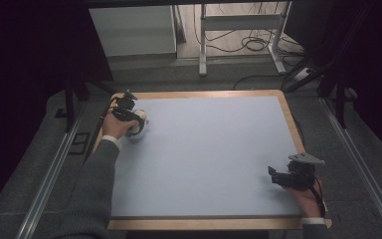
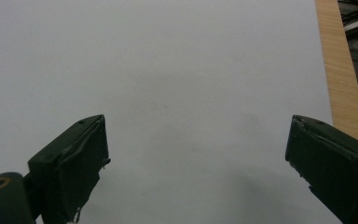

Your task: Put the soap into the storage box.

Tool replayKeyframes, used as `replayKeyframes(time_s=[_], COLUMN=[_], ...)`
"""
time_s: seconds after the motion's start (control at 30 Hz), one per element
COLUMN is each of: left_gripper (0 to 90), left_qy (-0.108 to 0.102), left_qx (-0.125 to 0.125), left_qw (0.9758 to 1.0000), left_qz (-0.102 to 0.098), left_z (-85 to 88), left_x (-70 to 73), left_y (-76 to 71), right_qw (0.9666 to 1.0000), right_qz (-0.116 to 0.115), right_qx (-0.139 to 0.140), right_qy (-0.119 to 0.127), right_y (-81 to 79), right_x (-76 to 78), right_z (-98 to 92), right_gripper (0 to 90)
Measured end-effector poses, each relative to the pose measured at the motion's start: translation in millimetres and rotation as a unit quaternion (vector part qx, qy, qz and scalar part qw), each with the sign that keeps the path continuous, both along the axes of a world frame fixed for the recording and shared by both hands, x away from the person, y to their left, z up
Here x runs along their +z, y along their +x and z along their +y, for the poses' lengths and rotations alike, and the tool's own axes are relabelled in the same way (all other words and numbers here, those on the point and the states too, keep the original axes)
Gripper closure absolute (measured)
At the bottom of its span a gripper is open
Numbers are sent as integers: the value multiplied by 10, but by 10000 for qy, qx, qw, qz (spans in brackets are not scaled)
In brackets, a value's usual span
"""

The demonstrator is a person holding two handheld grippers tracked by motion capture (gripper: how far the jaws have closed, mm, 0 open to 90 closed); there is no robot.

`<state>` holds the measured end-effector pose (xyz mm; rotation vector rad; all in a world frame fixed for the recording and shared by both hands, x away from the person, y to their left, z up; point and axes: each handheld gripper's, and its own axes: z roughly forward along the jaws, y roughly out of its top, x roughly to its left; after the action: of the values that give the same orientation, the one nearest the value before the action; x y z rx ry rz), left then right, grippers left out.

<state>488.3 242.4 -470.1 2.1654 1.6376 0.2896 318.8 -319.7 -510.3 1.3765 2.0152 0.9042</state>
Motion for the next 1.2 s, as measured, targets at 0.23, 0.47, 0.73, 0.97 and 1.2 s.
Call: replayKeyframes(time_s=[0.23, 0.47, 0.73, 0.97, 1.2], left_gripper=[482, 421, 347, 311, 290], left_qy=[-45, -105, -268, -300, -418], left_qx=[8, -88, -354, -1004, -1335], left_qw=[10000, 9994, 9972, 9899, 9839], left_qz=[-73, -304, -596, -958, -1114], left_z=[7, -27, -100, -228, -283], left_x=[-8, 117, 245, 281, 226], left_y=[-14, -117, -310, -576, -792], right_qw=[10000, 10000, 10000, 10000, 9999], right_qz=[1, 11, -10, -31, -77], right_qx=[-3, -5, 23, 5, 16], right_qy=[0, -2, 4, 80, 74], right_y=[0, 2, -1, -8, -17], right_x=[-4, -7, 1, 16, 29], right_z=[-9, -4, 7, -3, 1], right_gripper=[56, 56, 56, 57, 56])
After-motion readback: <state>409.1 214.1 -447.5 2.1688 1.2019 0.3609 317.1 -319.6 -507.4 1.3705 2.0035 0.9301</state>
